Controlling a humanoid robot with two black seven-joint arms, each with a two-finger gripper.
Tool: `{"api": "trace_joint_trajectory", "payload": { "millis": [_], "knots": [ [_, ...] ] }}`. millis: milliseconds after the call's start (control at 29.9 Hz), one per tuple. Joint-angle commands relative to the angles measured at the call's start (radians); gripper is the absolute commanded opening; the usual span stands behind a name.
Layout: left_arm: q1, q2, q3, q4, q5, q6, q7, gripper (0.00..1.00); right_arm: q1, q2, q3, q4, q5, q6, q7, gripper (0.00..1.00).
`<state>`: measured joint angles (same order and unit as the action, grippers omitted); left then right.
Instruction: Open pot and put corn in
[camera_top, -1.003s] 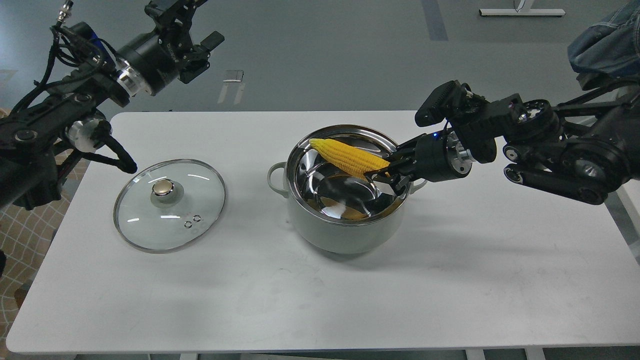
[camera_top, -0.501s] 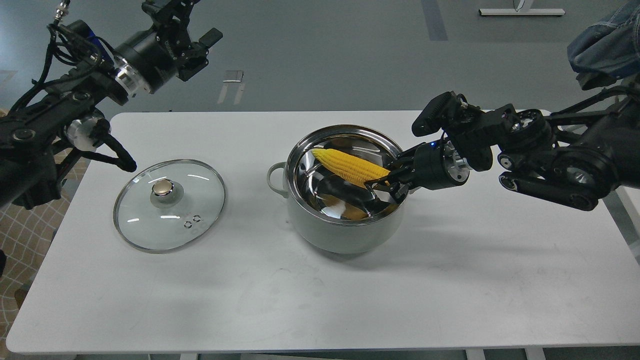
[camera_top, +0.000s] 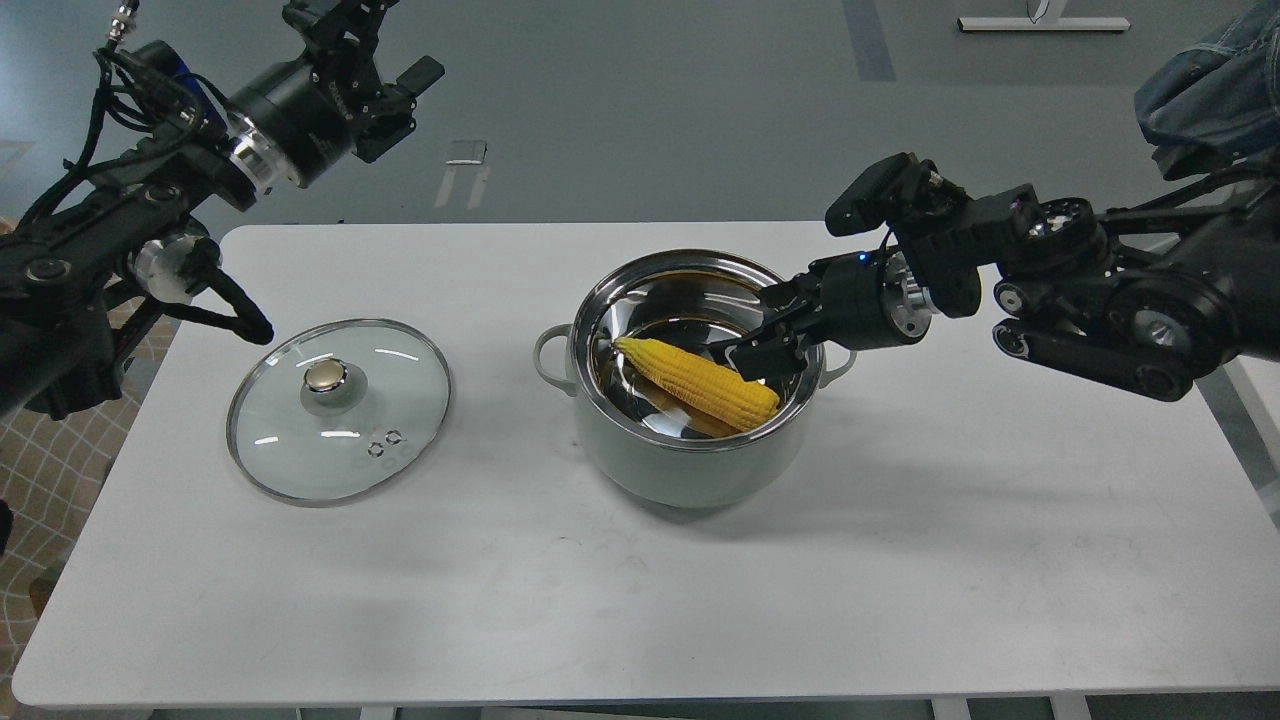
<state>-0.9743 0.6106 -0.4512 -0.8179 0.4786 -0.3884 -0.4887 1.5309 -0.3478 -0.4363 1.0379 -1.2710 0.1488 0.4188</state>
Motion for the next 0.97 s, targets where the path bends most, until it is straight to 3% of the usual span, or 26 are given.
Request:
{"api": "trace_joint_trajectory", "payload": {
  "millis": [0, 167, 301, 434, 602, 936],
  "knots": [
    [-0.001, -0.008, 0.0, 0.003, 0.0, 0.002, 0.0, 0.98, 0.023, -0.022, 0.123, -0.11, 0.129, -0.001, 0.003, 1.0],
    [-0.006, -0.043, -0.006, 0.02, -0.003, 0.005, 0.0, 0.98, -0.024, -0.048, 0.328, -0.266, 0.407, 0.009, 0.021, 1.0],
    [-0.006, -0.063, -0.053, 0.034, -0.003, -0.02, 0.0, 0.98, -0.119, -0.059, 0.473, -0.283, 0.602, 0.015, 0.032, 1.0],
    [-0.004, -0.167, -0.113, 0.112, -0.008, -0.093, 0.0, 0.98, -0.299, -0.082, 0.727, -0.277, 0.766, 0.099, 0.035, 1.0],
    [0.005, -0.259, -0.185, 0.201, -0.048, -0.1, 0.044, 0.98, -0.467, -0.057, 0.963, -0.294, 0.829, 0.176, 0.04, 1.0],
    [0.011, -0.354, -0.199, 0.376, -0.153, -0.1, 0.044, 0.98, -0.557, 0.044, 1.097, -0.384, 0.875, 0.184, 0.046, 1.0]
  ]
}}
